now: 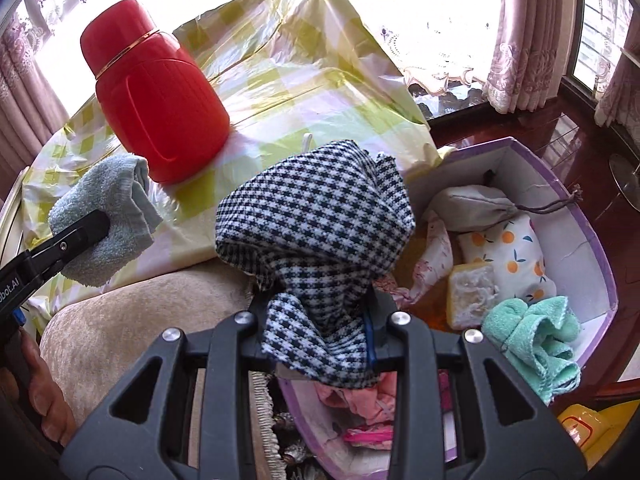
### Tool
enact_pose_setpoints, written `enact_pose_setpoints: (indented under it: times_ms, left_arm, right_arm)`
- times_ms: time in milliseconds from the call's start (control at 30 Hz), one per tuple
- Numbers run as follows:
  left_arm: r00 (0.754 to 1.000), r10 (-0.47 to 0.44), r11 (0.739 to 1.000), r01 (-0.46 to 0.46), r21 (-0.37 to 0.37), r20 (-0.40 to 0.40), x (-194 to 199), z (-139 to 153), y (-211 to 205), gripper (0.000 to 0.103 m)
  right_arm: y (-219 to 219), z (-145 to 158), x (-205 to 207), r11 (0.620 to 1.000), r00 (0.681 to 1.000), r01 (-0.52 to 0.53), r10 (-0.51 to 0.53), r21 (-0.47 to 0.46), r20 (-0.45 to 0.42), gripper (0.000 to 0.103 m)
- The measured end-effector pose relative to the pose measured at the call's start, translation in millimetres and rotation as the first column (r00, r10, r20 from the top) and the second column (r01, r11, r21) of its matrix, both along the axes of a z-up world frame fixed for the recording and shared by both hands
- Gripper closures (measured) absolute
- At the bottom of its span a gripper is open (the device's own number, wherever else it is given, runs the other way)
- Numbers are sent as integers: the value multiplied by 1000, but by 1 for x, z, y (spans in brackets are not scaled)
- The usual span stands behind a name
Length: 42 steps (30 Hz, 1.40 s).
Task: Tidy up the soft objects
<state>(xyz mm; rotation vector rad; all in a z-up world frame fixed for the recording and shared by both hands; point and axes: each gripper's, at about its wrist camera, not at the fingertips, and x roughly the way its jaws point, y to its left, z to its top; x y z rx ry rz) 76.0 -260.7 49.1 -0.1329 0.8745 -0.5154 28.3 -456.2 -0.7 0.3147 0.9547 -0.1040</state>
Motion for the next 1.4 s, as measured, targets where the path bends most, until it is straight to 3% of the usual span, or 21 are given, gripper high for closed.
enact_pose_setpoints:
  times_ms: [400, 467, 633, 800, 967, 1067, 1400]
  left_arm:
    - [986, -164, 986, 164, 37, -13, -3, -6, -72, 81]
    - [984, -174, 984, 175, 38, -23, -2, -9, -78, 76]
    - [983, -176, 983, 178, 39, -56, 0, -16, -83, 45]
    - [980, -153, 987, 156, 21, -126, 0, -23, -71, 37]
    - [963, -143, 990, 142, -23, -228, -18, -33, -50, 31]
    - [953, -123, 992, 116, -38, -277, -28, -38, -38, 20]
    - [953, -158, 987, 160, -13, -259, -36, -41, -43, 9]
  right_arm:
    - [-47, -1, -18, 993, 994, 108, -109, -48, -17, 65]
    - [-51, 0, -19, 991, 992, 122, -123, -55, -18, 62]
    - [-57, 3, -24, 987, 989, 148, -149, -60, -20, 44]
    - [-57, 6, -27, 986, 988, 149, -151, -76, -26, 32]
    - [-54, 8, -35, 983, 988, 139, -145, -119, -48, 26]
    - [-54, 7, -41, 981, 986, 140, -150, -136, -69, 24]
    - [-48, 8, -57, 975, 981, 139, -159, -175, -107, 23]
